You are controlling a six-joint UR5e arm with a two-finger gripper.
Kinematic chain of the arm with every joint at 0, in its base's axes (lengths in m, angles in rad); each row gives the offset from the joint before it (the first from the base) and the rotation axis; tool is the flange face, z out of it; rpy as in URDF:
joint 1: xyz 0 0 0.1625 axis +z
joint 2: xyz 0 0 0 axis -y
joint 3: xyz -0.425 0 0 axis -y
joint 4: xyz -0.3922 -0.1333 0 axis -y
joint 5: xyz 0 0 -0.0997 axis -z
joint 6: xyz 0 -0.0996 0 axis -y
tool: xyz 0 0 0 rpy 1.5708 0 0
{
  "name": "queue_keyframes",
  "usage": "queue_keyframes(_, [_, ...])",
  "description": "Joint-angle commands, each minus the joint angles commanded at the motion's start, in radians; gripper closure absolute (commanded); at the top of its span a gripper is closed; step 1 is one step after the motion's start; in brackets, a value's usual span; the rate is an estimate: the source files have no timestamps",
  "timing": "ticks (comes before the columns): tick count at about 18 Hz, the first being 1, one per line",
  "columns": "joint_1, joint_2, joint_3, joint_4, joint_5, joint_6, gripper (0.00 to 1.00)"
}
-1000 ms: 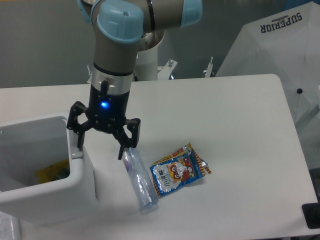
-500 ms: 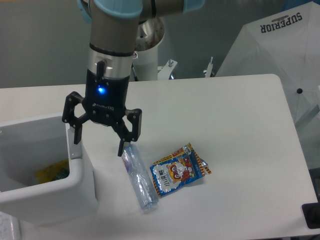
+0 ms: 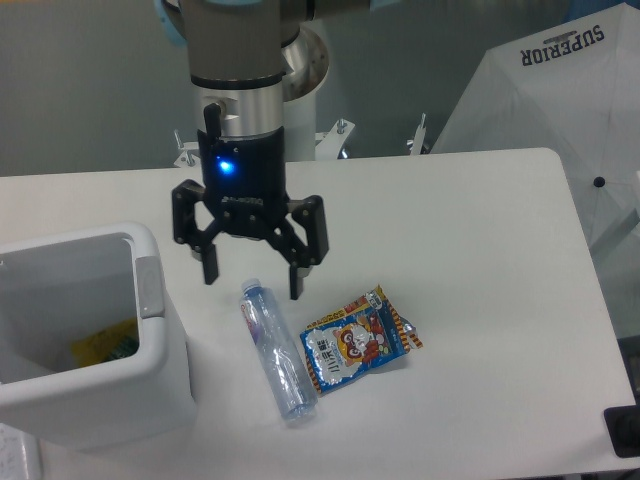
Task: Open the trash can
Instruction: 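Raise the gripper away from the opened trash bin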
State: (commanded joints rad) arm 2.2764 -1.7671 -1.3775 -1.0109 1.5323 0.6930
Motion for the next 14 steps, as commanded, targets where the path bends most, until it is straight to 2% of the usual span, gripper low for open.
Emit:
queue_keyframes(6, [-0.002, 0.008, -0.021, -0.103, 0.123, 0.206, 0.0])
queue_keyframes(8, [-0.005, 0.002, -0.006, -0.098, 0.124, 0.217, 0.0])
queue_keyframes(14, [-0.008, 0.008, -0.02, -0.091, 0.118, 0.218, 0.0])
